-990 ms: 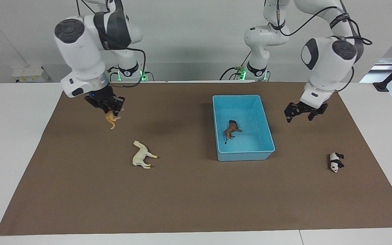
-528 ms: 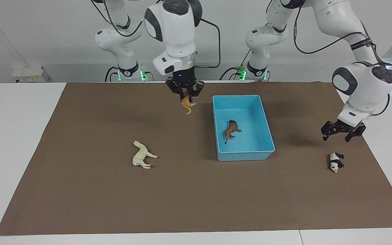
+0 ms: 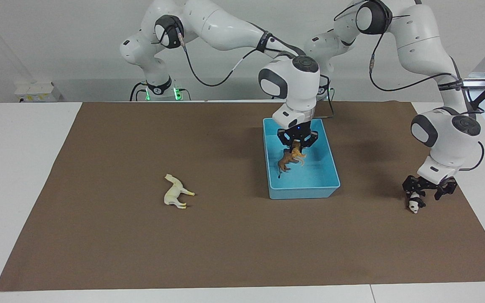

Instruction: Put all toys into storage box

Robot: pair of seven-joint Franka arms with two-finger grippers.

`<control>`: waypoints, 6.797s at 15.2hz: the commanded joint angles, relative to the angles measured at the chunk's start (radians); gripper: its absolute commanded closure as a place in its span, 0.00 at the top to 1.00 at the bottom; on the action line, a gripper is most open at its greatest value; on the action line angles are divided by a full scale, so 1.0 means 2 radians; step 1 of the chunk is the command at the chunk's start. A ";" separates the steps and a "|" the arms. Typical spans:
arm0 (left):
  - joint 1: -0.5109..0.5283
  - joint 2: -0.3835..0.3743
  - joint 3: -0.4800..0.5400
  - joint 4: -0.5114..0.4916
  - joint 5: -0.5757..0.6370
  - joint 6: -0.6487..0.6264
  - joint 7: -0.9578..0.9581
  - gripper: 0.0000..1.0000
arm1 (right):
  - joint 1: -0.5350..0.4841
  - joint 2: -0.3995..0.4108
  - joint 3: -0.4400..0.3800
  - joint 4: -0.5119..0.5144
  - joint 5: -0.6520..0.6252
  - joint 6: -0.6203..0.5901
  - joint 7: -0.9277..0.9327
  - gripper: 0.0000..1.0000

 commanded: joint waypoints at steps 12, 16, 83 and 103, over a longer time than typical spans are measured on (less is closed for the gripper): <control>-0.004 -0.003 -0.004 -0.009 0.010 -0.023 -0.044 0.00 | -0.141 -0.065 -0.037 -0.043 -0.022 -0.143 -0.018 1.00; -0.034 -0.033 -0.008 0.047 0.006 -0.149 -0.102 0.00 | -0.206 -0.106 -0.038 -0.162 -0.023 -0.063 -0.078 1.00; -0.188 -0.270 0.059 0.054 -0.069 -0.463 -0.213 1.00 | -0.423 -0.393 -0.053 -0.233 -0.013 -0.268 -0.608 1.00; -0.190 -0.270 0.057 0.044 -0.091 -0.431 -0.211 1.00 | -0.484 -0.411 -0.007 -0.246 -0.040 -0.263 -0.634 1.00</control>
